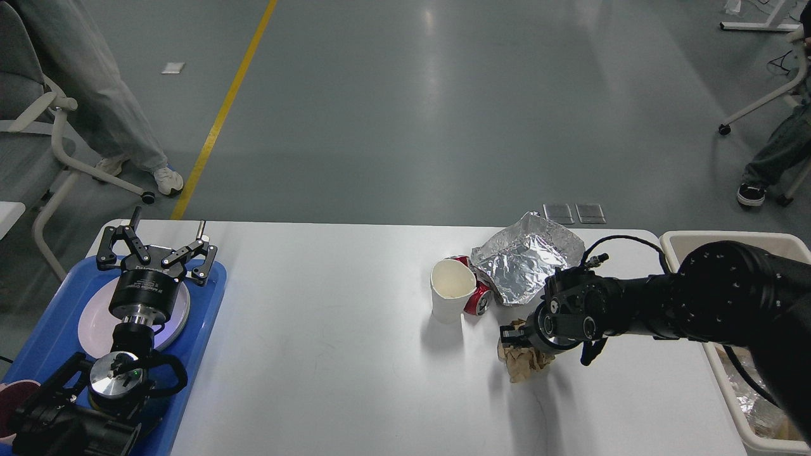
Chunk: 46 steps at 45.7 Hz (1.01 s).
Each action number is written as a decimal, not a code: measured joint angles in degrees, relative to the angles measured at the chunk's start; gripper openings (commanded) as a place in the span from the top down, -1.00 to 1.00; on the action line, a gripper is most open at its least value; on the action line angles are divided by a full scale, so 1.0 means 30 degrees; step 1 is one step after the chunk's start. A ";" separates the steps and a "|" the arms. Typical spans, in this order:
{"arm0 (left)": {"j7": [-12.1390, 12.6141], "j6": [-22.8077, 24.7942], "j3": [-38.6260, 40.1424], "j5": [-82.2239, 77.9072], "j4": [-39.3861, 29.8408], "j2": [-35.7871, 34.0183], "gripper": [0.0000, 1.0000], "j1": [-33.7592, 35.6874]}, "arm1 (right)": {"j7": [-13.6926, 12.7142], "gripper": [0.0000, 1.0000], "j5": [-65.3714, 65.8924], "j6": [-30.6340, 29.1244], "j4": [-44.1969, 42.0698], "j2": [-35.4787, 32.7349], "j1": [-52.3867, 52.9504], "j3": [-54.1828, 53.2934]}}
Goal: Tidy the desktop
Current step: 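Grasp the crumpled brown paper wrapper with the right gripper, then carry the brown paper wrapper into the white bin and release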
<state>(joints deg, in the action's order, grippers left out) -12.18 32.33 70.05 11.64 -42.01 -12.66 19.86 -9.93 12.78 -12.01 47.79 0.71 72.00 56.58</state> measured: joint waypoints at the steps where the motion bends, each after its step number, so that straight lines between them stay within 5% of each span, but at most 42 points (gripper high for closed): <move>1: 0.0000 0.0000 0.0000 0.0000 0.0000 0.0000 -0.92 0.0000 | 0.0000 1.00 -0.0020 0.0011 0.0037 -0.0017 0.0009 -0.0001; 25: 0.0014 0.0000 0.0000 -0.0008 0.0000 0.0000 -0.92 0.0000 | -0.0008 1.00 -0.0157 -0.0069 0.2470 -0.1205 0.1762 0.0107; 46: -0.0013 0.0122 0.0001 0.0013 0.0001 0.0000 -0.92 0.0000 | 0.0317 1.00 -0.2605 -0.5095 1.3926 -0.4656 1.6093 0.4574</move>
<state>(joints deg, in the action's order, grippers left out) -12.22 32.69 70.05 11.68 -42.01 -12.66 19.86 -8.98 4.96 -27.30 89.56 -13.26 120.27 70.31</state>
